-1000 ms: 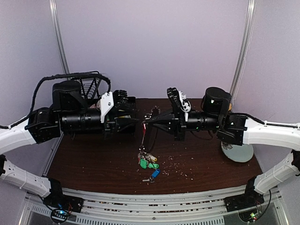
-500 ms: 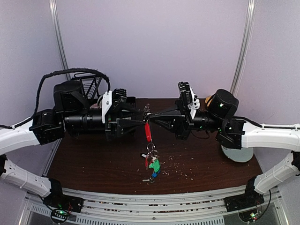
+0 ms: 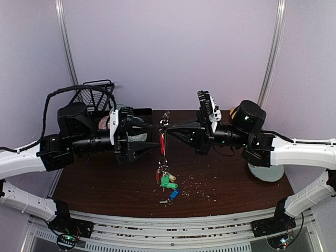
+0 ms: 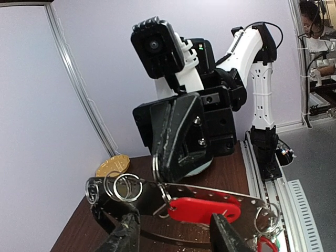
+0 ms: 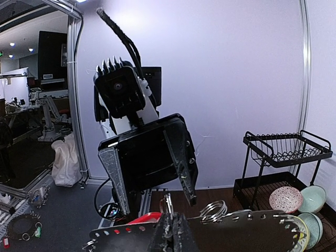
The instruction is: Put the keys on the keyring
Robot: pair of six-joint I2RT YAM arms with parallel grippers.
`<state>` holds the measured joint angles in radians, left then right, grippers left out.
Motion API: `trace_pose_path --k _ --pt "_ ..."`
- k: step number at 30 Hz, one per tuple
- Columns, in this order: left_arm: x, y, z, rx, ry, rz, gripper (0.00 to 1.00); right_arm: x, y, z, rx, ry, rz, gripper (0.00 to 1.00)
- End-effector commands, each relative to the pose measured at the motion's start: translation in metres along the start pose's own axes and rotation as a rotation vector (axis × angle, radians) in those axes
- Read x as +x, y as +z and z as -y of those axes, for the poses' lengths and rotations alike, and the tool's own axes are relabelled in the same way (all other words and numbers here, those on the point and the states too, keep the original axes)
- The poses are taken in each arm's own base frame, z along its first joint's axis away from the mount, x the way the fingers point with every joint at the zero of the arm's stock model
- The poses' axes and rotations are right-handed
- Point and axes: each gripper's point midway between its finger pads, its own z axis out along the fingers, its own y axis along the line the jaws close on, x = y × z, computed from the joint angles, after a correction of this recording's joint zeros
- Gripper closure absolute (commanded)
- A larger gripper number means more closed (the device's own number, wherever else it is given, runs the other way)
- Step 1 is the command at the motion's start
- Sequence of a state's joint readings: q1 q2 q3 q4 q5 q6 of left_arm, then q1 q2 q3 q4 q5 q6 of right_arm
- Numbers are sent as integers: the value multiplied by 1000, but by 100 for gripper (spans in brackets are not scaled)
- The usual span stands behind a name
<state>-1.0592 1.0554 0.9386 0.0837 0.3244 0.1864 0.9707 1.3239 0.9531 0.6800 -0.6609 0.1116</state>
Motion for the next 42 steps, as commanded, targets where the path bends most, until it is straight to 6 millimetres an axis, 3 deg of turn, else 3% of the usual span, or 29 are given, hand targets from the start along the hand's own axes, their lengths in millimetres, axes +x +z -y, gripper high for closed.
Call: trace_pose_path --k 1,3,6,12,15,20,23,29,35,40,42 --pt "-17 0 -12 -60 -3 105 55 -28 0 2 23 -45 70 100" --pt "-12 6 -9 -31 -14 86 61 -28 0 4 30 -46 71 100" --pt "-11 12 -2 16 -38 86 57 -26 2 5 32 -46 64 100" --pt "-3 16 -23 -103 -67 65 58 -26 2 5 28 -49 61 100" --pt "-8 19 -11 -31 -66 105 57 -26 2 5 29 -49 59 100" --pt "-5 22 -10 -26 -83 102 72 -29 2 7 43 -40 78 100" --pt "0 24 -10 -23 -91 87 87 -35 0 7 47 -19 116 100" --pt "12 30 -6 -5 -129 62 100 -47 -4 7 62 28 207 100" --pt "10 32 0 34 -133 82 100 -54 -1 2 54 40 259 100" --pt "39 48 -3 18 -157 -9 100 -59 6 -6 8 38 282 100" --pt "36 50 -6 9 -154 -13 98 -55 6 -6 8 33 266 100"
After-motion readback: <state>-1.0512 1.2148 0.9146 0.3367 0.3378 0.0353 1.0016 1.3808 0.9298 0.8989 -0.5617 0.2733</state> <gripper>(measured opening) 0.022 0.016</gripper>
